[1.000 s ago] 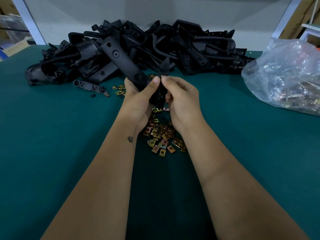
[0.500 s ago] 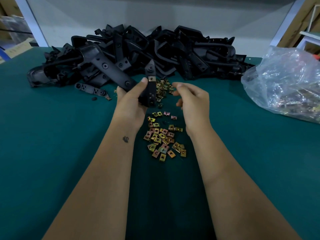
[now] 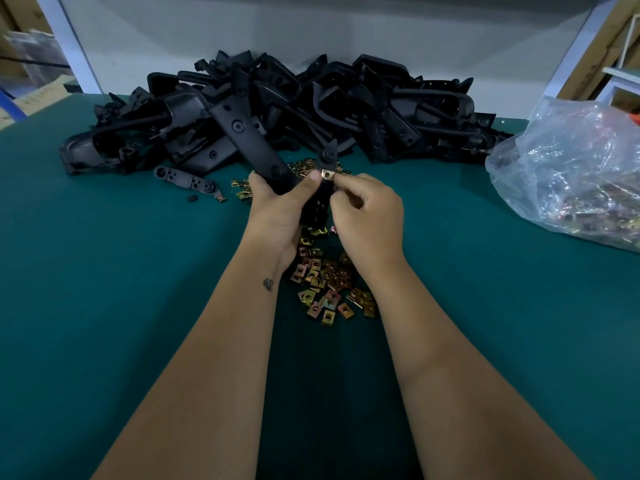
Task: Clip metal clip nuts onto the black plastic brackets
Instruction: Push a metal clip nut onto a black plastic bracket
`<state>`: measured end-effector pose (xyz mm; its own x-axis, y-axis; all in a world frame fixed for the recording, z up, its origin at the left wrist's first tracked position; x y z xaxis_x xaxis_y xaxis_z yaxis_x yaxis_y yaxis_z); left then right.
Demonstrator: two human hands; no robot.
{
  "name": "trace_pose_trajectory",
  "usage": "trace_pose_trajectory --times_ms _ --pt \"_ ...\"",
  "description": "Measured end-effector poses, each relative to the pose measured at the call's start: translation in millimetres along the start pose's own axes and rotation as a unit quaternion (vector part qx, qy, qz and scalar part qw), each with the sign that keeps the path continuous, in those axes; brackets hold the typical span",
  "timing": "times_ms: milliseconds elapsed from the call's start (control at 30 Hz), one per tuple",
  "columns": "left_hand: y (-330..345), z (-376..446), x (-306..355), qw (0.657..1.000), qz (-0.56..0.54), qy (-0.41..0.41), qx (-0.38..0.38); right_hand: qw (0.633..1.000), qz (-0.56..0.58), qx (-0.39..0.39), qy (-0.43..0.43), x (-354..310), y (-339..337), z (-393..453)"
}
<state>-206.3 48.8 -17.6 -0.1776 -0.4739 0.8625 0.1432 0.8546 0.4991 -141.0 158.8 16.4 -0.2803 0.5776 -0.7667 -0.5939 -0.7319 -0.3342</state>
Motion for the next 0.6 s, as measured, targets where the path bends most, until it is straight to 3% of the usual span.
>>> trace_pose_trajectory --times_ms 100,333,467,600 --pt "-6 2 3 0.999 0.034 0.021 0.029 0.996 0.025 -0.067 0.055 12 6 1" --pt "-14 7 8 0.998 -0.049 0.002 0.048 0.964 -0.109 -0.23 0.077 28 11 4" --pt "-13 6 8 0.995 -0.08 -0.015 0.053 0.963 -0.104 -0.24 0.071 30 8 5" --pt "-8 6 7 0.992 -0.121 -0.025 0.029 0.977 -0.027 -0.192 0.088 29 4 4"
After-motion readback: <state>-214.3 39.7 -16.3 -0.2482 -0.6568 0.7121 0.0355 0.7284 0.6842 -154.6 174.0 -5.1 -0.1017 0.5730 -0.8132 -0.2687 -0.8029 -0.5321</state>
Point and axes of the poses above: each hand's wrist, its own z-axis towards the middle knuckle, its own y-axis out of the palm, x = y × z, the point moved 5 cm from there along z, towards the middle knuckle, and after that the axes turned 5 degrees about -y, right-handed, at the moved point
